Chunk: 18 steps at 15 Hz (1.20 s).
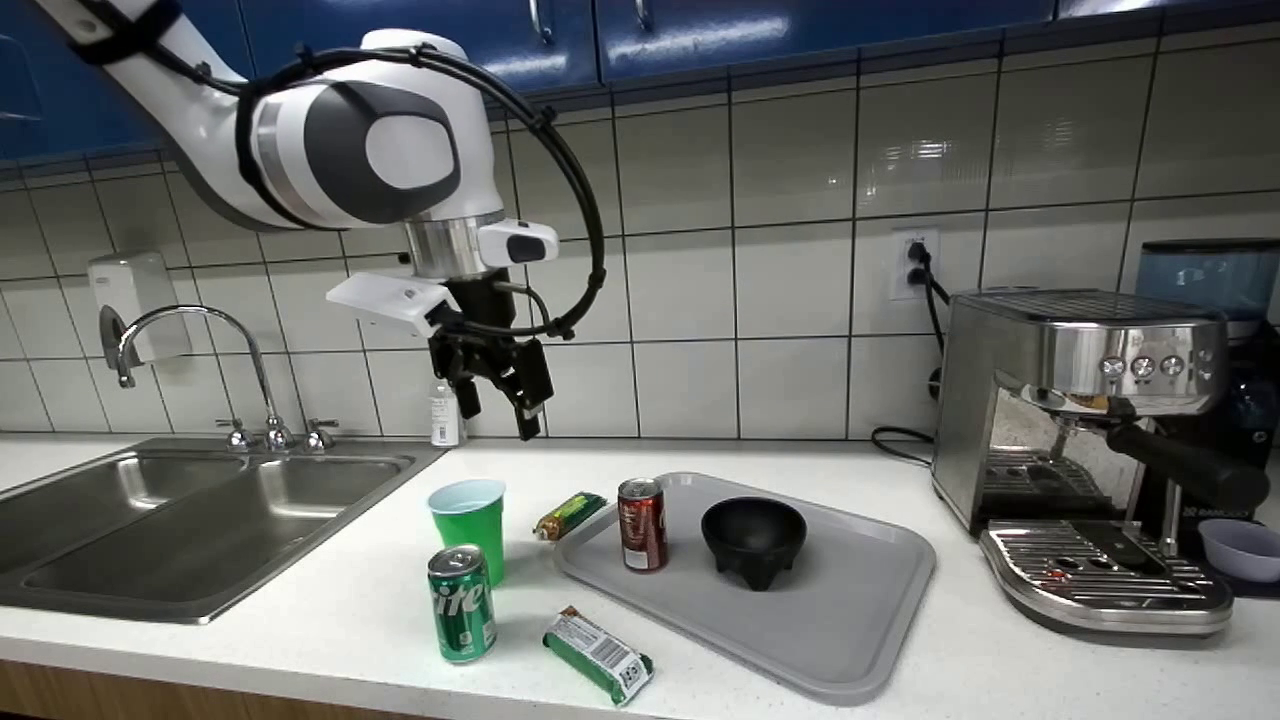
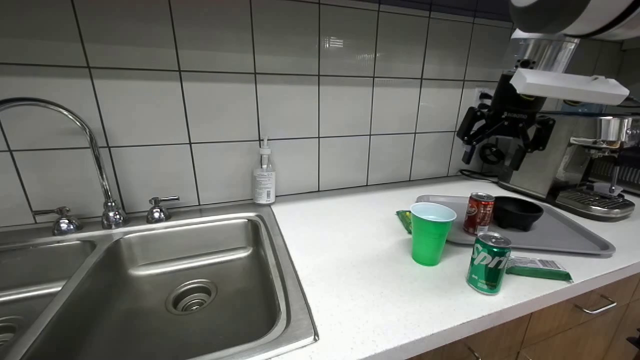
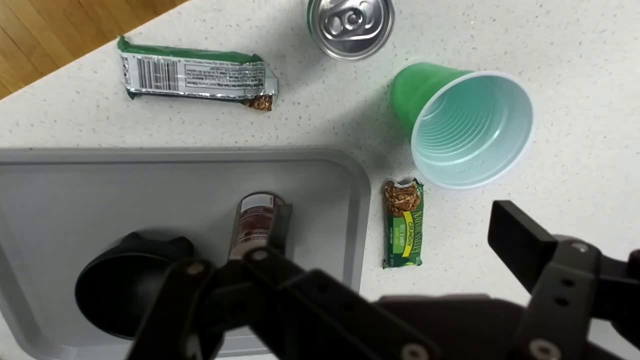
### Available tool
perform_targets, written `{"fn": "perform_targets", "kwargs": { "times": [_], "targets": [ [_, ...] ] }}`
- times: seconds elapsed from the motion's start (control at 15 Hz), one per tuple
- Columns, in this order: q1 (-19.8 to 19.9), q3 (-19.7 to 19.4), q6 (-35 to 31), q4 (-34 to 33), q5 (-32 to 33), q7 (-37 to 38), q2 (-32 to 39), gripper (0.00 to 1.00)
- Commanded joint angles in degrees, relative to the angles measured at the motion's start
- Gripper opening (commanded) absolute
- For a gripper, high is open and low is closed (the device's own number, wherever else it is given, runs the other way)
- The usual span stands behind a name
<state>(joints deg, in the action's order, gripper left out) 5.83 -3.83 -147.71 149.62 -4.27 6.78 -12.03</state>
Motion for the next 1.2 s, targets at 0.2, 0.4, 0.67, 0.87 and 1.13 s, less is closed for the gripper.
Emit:
{"fn": "perform_targets", "kwargs": {
  "times": [0.2,0.4,0.67,0.87,1.13],
  "targets": [
    [1.41,-1.26,-5.03,-5.21,2.73,1.73,8.82,1.0],
    [1.53,-2.14,-7.26,-6.65,3.9,2.39,11.97,1.0],
    [1.5,-3.85,-10.85,-8.01,7.43,5.68,15.7,1.0],
    [1.17,-5.5,-12.75,-8.93,9.85,8.32,18.21,1.0],
    [0.48,-7.71,-14.23,-10.42,11.44,11.16,21.43,1.0]
  ]
}}
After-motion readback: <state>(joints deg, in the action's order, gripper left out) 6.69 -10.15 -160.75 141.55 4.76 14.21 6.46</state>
